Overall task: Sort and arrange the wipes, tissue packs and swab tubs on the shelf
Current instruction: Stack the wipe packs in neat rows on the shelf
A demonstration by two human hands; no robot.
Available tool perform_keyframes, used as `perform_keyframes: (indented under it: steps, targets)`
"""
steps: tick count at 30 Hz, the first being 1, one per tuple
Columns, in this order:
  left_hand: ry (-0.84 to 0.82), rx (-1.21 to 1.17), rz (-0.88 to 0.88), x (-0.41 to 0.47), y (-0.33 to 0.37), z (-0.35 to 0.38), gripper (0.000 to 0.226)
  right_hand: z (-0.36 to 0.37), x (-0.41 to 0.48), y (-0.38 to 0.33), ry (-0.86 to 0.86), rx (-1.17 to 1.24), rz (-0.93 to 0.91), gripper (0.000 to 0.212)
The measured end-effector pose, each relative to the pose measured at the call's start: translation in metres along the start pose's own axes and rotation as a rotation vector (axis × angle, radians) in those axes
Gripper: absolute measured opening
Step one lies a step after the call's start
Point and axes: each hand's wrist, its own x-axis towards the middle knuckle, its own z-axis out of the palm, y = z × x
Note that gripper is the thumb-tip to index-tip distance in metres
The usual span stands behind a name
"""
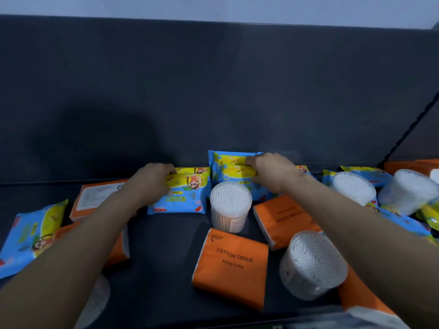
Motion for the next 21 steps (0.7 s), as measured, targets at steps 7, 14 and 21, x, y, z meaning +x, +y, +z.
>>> perform_keyframes:
  steps: [7, 14, 21]
  targets:
    - [0.007, 0.145, 0.065, -0.002, -0.002, 0.004, 0.052, -0.002, -0.006, -0.007, 0.088, -0.112, 0.050, 0.035]
    - [-0.026, 0.134, 0.069, -0.009, -0.003, 0.004, 0.058, -0.001, -0.015, -0.005, 0.133, -0.111, 0.029, 0.032]
    - [0.171, 0.017, 0.225, -0.017, 0.014, -0.008, 0.037, -0.014, -0.043, 0.016, 0.132, 0.011, 0.056, 0.034]
